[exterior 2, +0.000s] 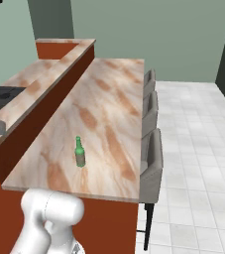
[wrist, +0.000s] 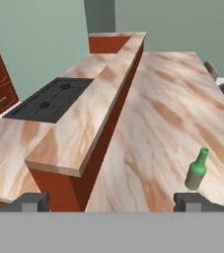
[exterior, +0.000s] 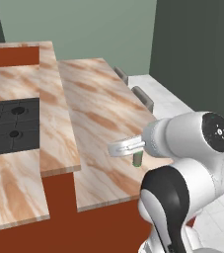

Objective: Get the candle and the beer from the cabinet and move them to the dining counter.

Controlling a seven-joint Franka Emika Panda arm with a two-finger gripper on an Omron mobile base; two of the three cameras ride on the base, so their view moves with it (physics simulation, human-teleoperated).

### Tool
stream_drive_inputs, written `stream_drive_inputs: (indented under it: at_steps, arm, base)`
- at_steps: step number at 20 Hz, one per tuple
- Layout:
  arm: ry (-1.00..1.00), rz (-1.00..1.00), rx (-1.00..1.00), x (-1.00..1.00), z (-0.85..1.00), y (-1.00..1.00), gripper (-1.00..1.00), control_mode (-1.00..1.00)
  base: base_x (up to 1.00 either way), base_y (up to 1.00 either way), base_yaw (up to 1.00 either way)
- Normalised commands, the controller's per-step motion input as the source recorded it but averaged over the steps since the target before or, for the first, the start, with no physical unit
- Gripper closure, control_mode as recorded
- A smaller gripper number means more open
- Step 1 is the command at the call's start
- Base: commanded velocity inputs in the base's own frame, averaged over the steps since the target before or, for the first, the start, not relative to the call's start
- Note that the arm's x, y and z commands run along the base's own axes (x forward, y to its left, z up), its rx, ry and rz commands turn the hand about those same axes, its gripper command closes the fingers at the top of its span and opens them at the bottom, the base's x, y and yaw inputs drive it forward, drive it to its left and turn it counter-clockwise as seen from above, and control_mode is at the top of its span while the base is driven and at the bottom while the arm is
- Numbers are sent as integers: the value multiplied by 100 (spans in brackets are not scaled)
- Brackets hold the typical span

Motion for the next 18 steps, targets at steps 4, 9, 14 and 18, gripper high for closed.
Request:
stream_drive_inputs:
  at_steps: [4,9,14,18]
  arm:
    - [0,0,0,-15,-8,0,-100,-100]
    - [0,0,0,-47,-32,9,-100,100]
    - [0,0,0,0,0,0,-100,100]
    - [0,0,0,0,0,0,-100,100]
  base:
    - [0,0,0]
    - [-14,10,0]
    - [-65,77,9]
    - [-40,100,19]
